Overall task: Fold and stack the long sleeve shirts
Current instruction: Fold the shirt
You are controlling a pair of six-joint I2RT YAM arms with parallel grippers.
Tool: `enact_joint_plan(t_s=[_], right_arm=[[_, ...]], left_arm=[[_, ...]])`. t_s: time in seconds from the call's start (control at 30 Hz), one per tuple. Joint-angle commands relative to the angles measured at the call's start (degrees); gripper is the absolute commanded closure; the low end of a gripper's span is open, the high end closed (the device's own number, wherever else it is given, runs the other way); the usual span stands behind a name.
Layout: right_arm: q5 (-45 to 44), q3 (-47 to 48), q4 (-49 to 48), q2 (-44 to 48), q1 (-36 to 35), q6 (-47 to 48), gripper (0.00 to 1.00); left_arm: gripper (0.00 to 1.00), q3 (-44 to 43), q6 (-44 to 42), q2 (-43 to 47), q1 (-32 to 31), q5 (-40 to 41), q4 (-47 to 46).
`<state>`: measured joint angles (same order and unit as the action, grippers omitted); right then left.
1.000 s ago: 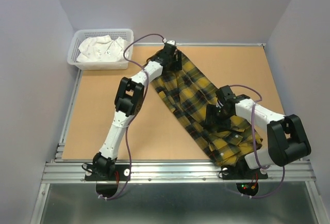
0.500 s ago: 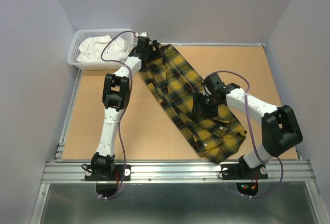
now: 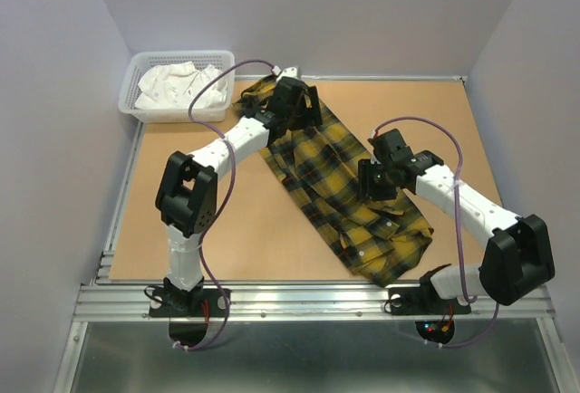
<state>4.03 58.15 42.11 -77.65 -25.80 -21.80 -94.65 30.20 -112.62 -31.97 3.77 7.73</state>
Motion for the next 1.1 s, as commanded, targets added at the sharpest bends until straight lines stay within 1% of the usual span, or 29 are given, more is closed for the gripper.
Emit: enact_joint_plan(t_s=[0.0, 0.03, 0.13, 0.27, 0.33, 0.37, 0.47, 0.5, 0.63, 0.67, 0.8, 0.87, 0.93, 1.0, 1.03, 1.07], right_arm=[[-1.7, -4.6, 1.7, 2.0, 0.4, -0.4, 0.5], [-2.1, -6.2, 1.5, 2.0, 0.4, -0.4, 0.53], [-0.4, -8.6, 0.2, 1.8, 0.4, -0.2, 0.55], [2.8, -12.0, -3.2, -0.5, 0.2, -1.7, 0.55], [5.3, -14.6, -5.1, -1.5, 0.2, -3.2, 0.56], [7.6, -15.4, -7.2, -2.8, 0.0, -3.8, 0.56], [12.0, -17.7, -12.1, -5.4, -1.0, -6.2, 0.58], [14.0, -17.9, -13.3, -5.9, -2.4, -7.7, 0.58], [15.8, -15.8, -17.5, -10.0, -7.4, -10.1, 0.58], [15.6, -13.6, -18.3, -10.9, -8.9, -10.2, 0.58], [13.2, -7.4, -19.6, -17.2, -10.2, -9.8, 0.58], [11.8, -3.9, -19.2, -18.1, -10.2, -9.1, 0.57], [9.9, -2.2, -18.3, -16.5, -10.2, -8.3, 0.57], [8.8, -1.1, -17.9, -14.2, -10.2, -7.9, 0.56], [8.3, -0.8, -17.2, -12.8, -10.2, -7.7, 0.54], [7.6, -0.4, -15.8, -10.3, -10.2, -7.5, 0.47]], left_arm=[[0.11, 6.8, 4.0, -2.0, -1.4, 3.9, 5.1], [0.12, 7.5, 4.3, -2.9, -1.7, 5.2, 4.1], [0.14, 7.5, 3.6, -5.2, -2.0, 6.9, 3.4], [0.14, 2.9, 1.6, -11.4, -1.9, 8.4, 5.5], [0.14, -0.8, 0.7, -13.4, -1.9, 8.9, 7.0], [0.14, -2.8, -0.1, -15.1, -1.8, 9.2, 7.5], [0.15, -5.3, -1.5, -17.6, -1.5, 9.2, 8.2], [0.14, -7.0, -2.5, -18.2, -1.3, 9.0, 8.4], [0.14, -12.3, -5.1, -21.8, -0.6, 8.7, 9.8], [0.14, -13.4, -5.7, -23.2, -0.5, 8.7, 9.9], [0.14, -19.3, -7.4, -25.9, 1.0, 8.1, 9.9], [0.14, -20.9, -7.5, -26.3, 1.6, 7.6, 10.3], [0.12, -21.6, -7.3, -25.3, 1.9, 6.4, 10.6], [0.1, -19.3, -6.5, -21.5, 1.9, 5.3, 10.2], [0.09, -17.9, -6.0, -19.8, 1.9, 4.4, 9.8], [0.08, -16.2, -5.6, -17.9, 1.8, 2.8, 9.3]])
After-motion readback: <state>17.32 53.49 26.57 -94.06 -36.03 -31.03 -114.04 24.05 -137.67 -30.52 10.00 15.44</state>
